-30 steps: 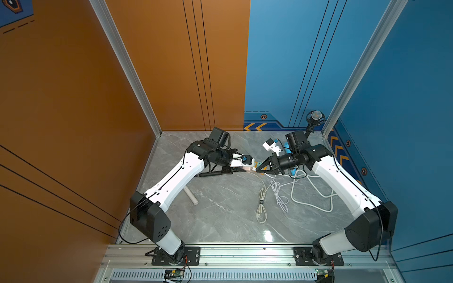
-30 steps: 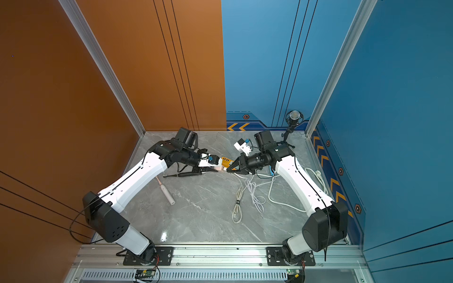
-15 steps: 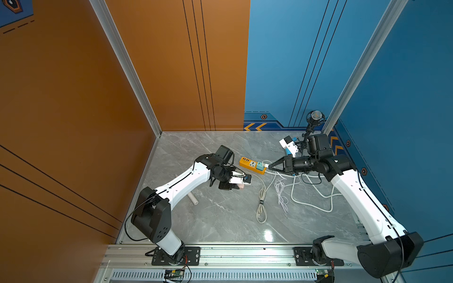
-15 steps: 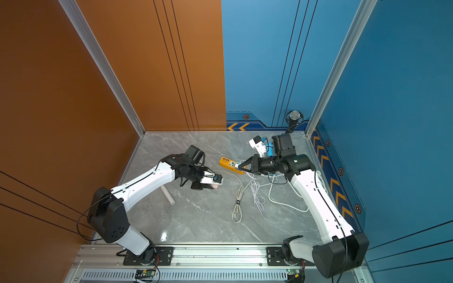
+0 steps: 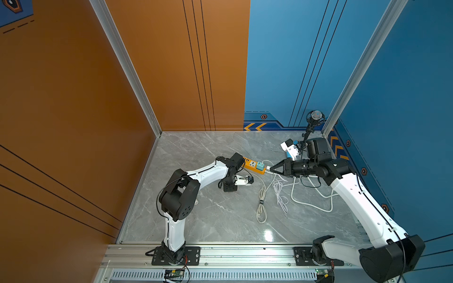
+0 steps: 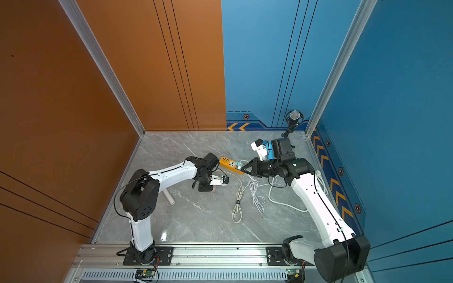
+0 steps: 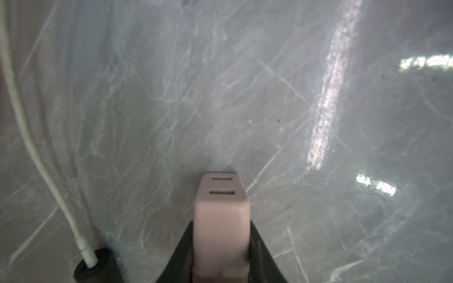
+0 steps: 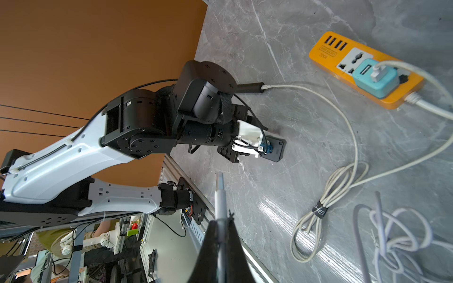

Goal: Charge the electric toothbrush
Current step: Place the plug at the center of the board, then pick up the plug from the center of the board.

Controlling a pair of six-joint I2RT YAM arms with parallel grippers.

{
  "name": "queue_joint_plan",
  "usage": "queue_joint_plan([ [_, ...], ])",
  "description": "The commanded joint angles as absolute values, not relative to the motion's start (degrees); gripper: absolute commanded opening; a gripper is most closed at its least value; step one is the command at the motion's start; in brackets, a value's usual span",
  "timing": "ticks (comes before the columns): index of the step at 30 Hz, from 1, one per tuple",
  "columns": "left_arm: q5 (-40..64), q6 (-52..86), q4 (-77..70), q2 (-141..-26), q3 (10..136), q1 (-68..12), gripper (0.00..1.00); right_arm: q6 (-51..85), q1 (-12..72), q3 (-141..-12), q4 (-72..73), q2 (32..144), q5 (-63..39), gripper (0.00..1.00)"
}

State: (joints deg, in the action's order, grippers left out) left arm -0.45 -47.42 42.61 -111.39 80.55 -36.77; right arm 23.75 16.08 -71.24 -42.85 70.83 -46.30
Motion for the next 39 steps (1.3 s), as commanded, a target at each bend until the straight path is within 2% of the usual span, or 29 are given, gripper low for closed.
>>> queue_joint_plan([
  [1, -5.0, -40.3, 41.8, -113.8, 83.0, -37.0, 0.11, 22.8, 16.2, -69.8, -42.5, 69.8, -45.1, 0.0],
  [5, -6.9, -38.8, 41.7, -114.6, 82.1, -38.9, 0.22, 22.9, 16.2, -69.3, -42.5, 69.2, -45.0, 0.0],
  [7, -7.6, -38.4, 41.1, -113.5, 80.0, -40.1, 0.34, 22.9, 16.1, -69.3, -42.5, 68.9, -45.0, 0.0],
  [9, -7.0, -37.8, 40.2, -111.5, 77.2, -40.7, 0.5, 22.9, 16.1, -69.3, -42.5, 68.6, -44.9, 0.0],
  [10, -6.4, -37.9, 39.5, -110.1, 75.3, -41.2, 0.54, 22.9, 16.1, -69.1, -42.5, 68.6, -44.8, 0.0],
  [14, -4.4, -37.4, 38.7, -106.3, 71.2, -43.2, 0.63, 22.9, 16.2, -68.8, -42.5, 69.1, -45.4, 0.0],
  [23, 3.2, -35.2, 37.7, -101.3, 68.4, -44.9, 0.74, 23.3, 16.3, -67.1, -42.3, 67.8, -44.9, 0.0],
  [27, 2.8, -32.3, 37.5, -99.9, 68.4, -44.3, 0.75, 23.5, 16.3, -66.6, -42.3, 67.4, -45.0, 0.0],
  [34, 16.6, -22.7, 37.5, -101.5, 70.5, -40.2, 0.76, 23.4, 16.2, -66.9, -42.1, 67.4, -45.2, 0.01],
  [39, 17.7, -23.6, 36.8, -105.4, 70.9, -39.4, 0.76, 23.3, 16.2, -66.8, -42.0, 67.3, -45.4, 0.0],
])
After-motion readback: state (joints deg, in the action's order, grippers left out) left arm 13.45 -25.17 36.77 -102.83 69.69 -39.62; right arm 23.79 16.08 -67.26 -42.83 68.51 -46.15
